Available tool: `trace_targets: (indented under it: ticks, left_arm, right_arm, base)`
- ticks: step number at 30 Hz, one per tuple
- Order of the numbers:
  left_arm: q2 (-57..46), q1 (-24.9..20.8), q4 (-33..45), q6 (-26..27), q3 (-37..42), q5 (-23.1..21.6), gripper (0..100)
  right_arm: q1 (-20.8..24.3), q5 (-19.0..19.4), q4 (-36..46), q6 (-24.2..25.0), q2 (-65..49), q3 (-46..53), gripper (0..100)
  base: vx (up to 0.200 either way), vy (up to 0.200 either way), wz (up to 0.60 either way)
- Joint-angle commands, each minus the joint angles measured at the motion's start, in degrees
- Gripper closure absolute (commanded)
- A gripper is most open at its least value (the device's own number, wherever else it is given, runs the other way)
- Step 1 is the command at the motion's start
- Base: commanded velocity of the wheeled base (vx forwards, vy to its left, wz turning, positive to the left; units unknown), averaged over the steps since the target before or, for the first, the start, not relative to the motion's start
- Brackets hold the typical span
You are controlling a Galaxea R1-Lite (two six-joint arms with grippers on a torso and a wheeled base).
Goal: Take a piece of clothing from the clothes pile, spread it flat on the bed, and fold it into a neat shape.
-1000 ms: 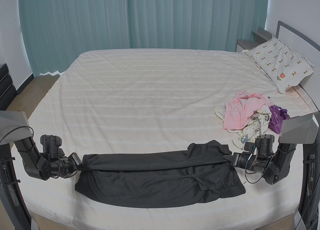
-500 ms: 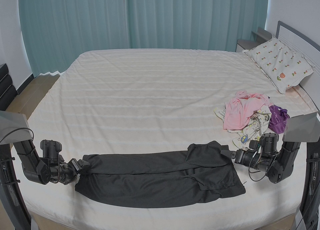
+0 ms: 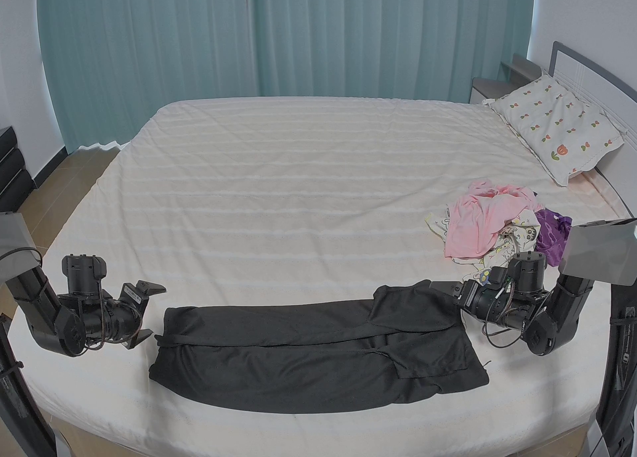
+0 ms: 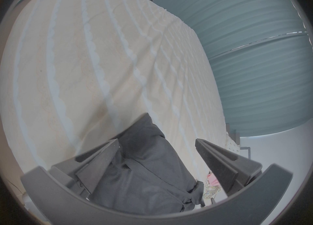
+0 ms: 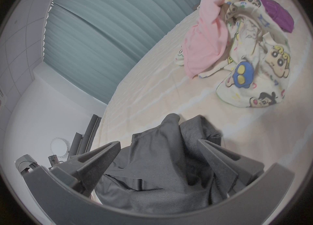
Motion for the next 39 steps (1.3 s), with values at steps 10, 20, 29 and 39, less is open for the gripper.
trace_targets:
  ticks: [10, 20, 29, 39]
  left_arm:
    - [0.4, -0.9, -0.2, -1.1, 0.5, -0.5, 0]
    - [1.1, -0.9, -0.2, -1.0, 0.8, -0.5, 0]
    - [1.2, -0.9, -0.2, -0.8, 1.2, -0.5, 0]
    - [1.2, -1.1, -0.3, -0.2, 2.1, -0.5, 0]
  right_arm:
    - [1.1, 0.8, 0.3, -0.1, 5.7, -3.8, 100]
    - [-0.3, 0.3, -0.4, -1.4, 4.1, 2.4, 100]
    - [-0.8, 0.3, -0.5, -1.9, 4.0, 3.5, 100]
    - [-2.0, -0.1, -1.8, -2.1, 2.7, 4.5, 0]
  base:
    - [0.000, 0.000, 0.00]
    - [0.000, 0.000, 0.00]
    - [0.000, 0.000, 0.00]
    - [0.000, 0.000, 0.00]
